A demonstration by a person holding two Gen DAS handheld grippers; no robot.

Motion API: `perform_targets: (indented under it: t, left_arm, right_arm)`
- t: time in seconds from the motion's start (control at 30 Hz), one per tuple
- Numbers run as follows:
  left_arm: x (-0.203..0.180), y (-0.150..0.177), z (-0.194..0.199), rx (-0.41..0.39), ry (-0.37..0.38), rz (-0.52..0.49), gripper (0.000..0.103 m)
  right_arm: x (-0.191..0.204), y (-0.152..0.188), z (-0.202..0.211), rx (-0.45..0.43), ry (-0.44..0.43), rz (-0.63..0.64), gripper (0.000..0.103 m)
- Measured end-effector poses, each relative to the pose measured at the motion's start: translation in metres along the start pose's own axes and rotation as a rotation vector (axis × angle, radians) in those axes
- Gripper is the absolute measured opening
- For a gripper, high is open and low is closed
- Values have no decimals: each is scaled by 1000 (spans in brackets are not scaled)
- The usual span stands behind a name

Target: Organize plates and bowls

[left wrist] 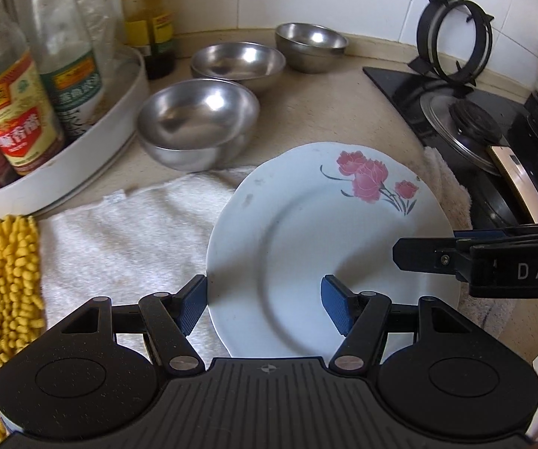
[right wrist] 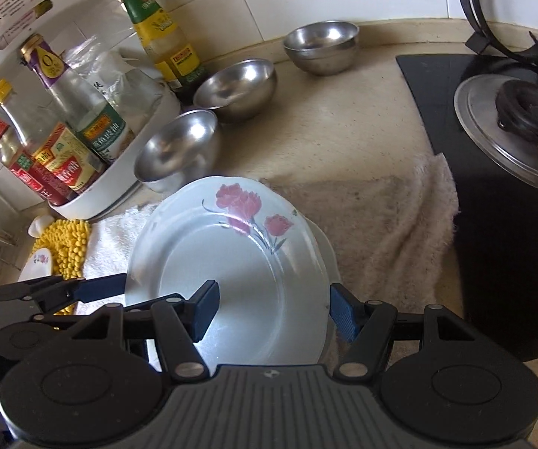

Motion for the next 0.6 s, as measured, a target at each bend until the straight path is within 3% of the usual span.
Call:
perform_targets:
  t: [0.37, 0.43, 0.6]
  left_arm:
    - [2, 0, -5, 14, -9, 38, 70]
    - [3, -3, 1, -14, 4, 43, 67]
    - [17, -8, 18, -66, -12, 88, 72]
  right_arm:
    - [1, -7, -7, -7, 25, 39, 78]
    - [0, -10, -2, -26, 55, 60, 78]
    - [3, -18, 10, -66, 42, 67, 78]
Point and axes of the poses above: each gripper's, at about its wrist camera, not at the fingertips, and z roughly against the way its jaws point, x to its left, y to its underside, the point moved 9 cm from there along -z, roughly the way its jaws point, and after that the axes turned 10 degrees about x, right-handed, at the moved point
